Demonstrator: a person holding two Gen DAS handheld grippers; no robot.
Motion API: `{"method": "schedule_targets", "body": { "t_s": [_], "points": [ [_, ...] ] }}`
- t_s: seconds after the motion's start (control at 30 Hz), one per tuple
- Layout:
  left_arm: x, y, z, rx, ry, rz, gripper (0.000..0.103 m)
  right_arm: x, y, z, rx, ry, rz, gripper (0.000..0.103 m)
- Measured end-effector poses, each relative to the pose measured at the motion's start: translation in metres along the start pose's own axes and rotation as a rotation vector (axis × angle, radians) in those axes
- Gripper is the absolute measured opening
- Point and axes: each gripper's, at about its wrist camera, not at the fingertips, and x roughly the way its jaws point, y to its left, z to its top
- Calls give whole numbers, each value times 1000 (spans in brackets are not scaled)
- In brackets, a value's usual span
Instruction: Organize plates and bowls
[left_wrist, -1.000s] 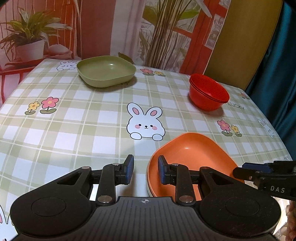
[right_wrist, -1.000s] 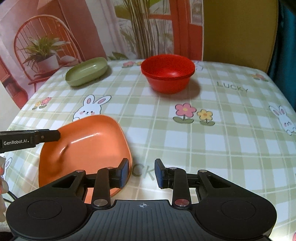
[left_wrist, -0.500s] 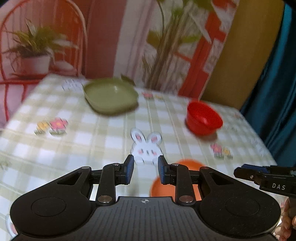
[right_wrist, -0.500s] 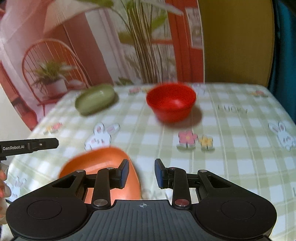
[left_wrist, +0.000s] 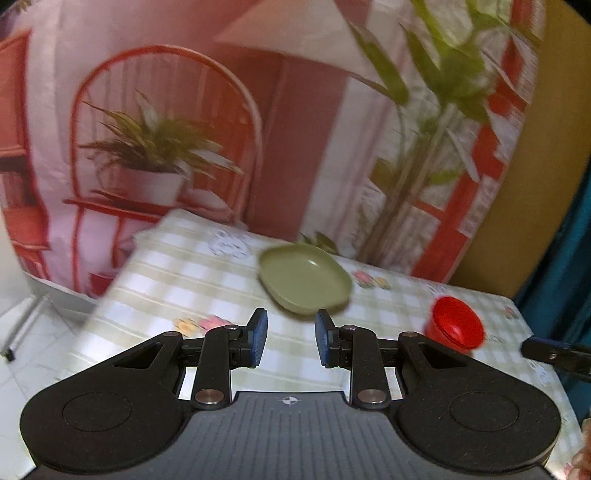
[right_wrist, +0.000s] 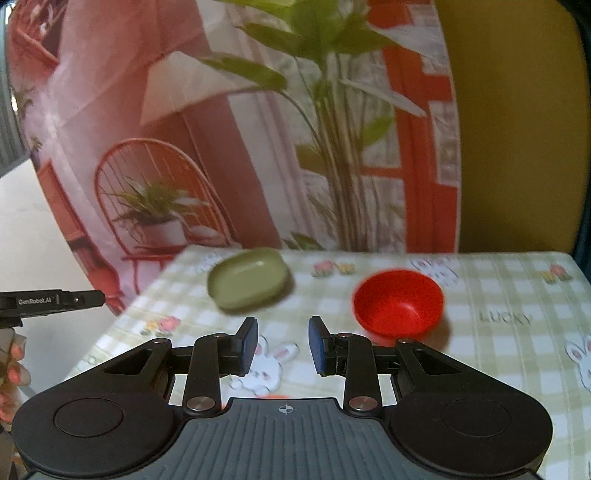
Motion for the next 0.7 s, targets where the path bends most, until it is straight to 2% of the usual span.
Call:
{"method": "schedule_targets", "body": {
  "t_s": [0.27,0.5,0.7],
  "points": [
    [5,26,24,20,-4,73,29,30,20,35,-72,-3,45,28],
    [13,38,47,29,-23,92,31,64,36,67,-137,-4,54,28],
    [36,36,64,31,-36,86,40,101,41,89,-131,14,94,28]
  ]
}}
